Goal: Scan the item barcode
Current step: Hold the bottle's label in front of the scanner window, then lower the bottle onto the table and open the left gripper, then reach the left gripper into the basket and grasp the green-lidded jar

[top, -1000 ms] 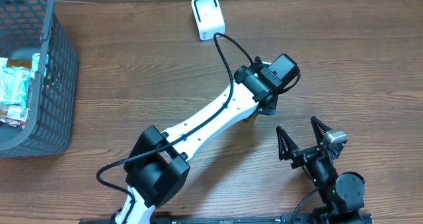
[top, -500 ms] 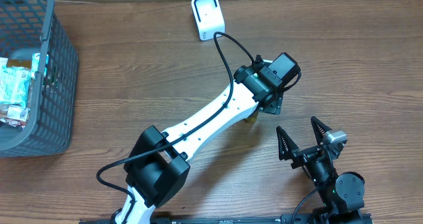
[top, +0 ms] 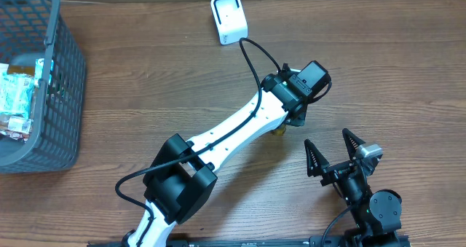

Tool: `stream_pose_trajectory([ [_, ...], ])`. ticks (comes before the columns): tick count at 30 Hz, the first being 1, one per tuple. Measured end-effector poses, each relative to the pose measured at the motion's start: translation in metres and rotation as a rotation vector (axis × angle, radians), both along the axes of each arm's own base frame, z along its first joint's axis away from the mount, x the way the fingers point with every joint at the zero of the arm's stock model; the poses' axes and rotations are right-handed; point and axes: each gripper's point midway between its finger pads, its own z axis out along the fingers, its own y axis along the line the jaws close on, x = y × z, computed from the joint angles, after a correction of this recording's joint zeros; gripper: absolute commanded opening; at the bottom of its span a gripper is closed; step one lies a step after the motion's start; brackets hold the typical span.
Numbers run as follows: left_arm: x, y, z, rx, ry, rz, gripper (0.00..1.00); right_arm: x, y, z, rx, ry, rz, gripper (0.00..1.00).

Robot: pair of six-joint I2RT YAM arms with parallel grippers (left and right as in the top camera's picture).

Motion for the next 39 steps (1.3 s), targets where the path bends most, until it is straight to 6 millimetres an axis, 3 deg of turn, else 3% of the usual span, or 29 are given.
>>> stream_pose_trajectory([
  [2, 0.0, 0.0, 0.0, 0.0, 0.0, 0.0, 0.42, 0.0, 0.0, 0.0, 0.0, 0.0, 0.0, 1.0],
  [4, 0.0, 0.0, 0.0, 0.0, 0.0, 0.0, 0.53, 0.0, 0.0, 0.0, 0.0, 0.0, 0.0, 1.0],
  [9, 0.0, 0.0, 0.0, 0.004, 0.0, -0.007, 0.56, 0.0, 0.0, 0.0, 0.0, 0.0, 0.0, 1.0],
  [12, 0.001, 0.001, 0.0, 0.003, 0.0, -0.005, 0.77, 0.0, 0.0, 0.0, 0.0, 0.0, 0.0, 1.0],
  [13, 0.002, 0.002, 0.0, 0.004, 0.0, -0.006, 0.93, 0.0, 0.0, 0.0, 0.0, 0.0, 0.0, 1.0],
  [14, 0.003, 0.004, 0.0, 0.005, 0.001, -0.008, 1.0, 0.0, 0.0, 0.0, 0.0, 0.0, 0.0, 1.0],
  [17, 0.008, 0.007, 0.002, -0.004, 0.005, 0.001, 1.0, 0.0, 0.0, 0.0, 0.0, 0.0, 0.0, 1.0],
  [21, 0.026, 0.003, 0.032, -0.051, -0.04, 0.003, 1.0, 0.0, 0.0, 0.0, 0.0, 0.0, 0.0, 1.0],
  [24, 0.055, 0.001, 0.084, -0.122, -0.148, 0.001, 1.0, 0.0, 0.0, 0.0, 0.0, 0.0, 0.0, 1.0],
  [26, 0.073, 0.013, 0.117, -0.142, -0.218, 0.015, 0.99, 0.0, 0.0, 0.0, 0.0, 0.001, 0.0, 1.0],
  [27, 0.083, 0.022, 0.135, -0.144, -0.261, 0.027, 1.0, 0.0, 0.0, 0.0, 0.0, 0.0, 0.0, 1.0],
  [29, 0.11, 0.062, 0.185, -0.119, -0.389, 0.084, 1.0, 0.0, 0.0, 0.0, 0.0, 0.0, 0.0, 1.0],
  [31, 0.124, 0.099, 0.217, -0.088, -0.47, 0.145, 1.0, 0.0, 0.0, 0.0, 0.0, 0.0, 0.0, 1.0],
  [32, 0.134, 0.136, 0.245, -0.057, -0.538, 0.208, 1.0, 0.0, 0.0, 0.0, 0.0, 0.0, 0.0, 1.0],
  [34, 0.143, 0.194, 0.28, -0.004, -0.626, 0.301, 1.0, 0.0, 0.0, 0.0, 0.0, 0.0, 0.0, 1.0],
  [35, 0.145, 0.239, 0.302, 0.044, -0.678, 0.365, 1.0, 0.0, 0.0, 0.0, 0.0, 0.0, 0.0, 1.0],
  [38, 0.139, 0.323, 0.328, 0.143, -0.726, 0.487, 1.0, 0.0, 0.0, 0.0, 0.001, 0.0, 0.0, 1.0],
  [39, 0.131, 0.366, 0.334, 0.195, -0.721, 0.548, 1.0, 0.0, 0.0, 0.0, 0.0, 0.0, 0.0, 1.0],
])
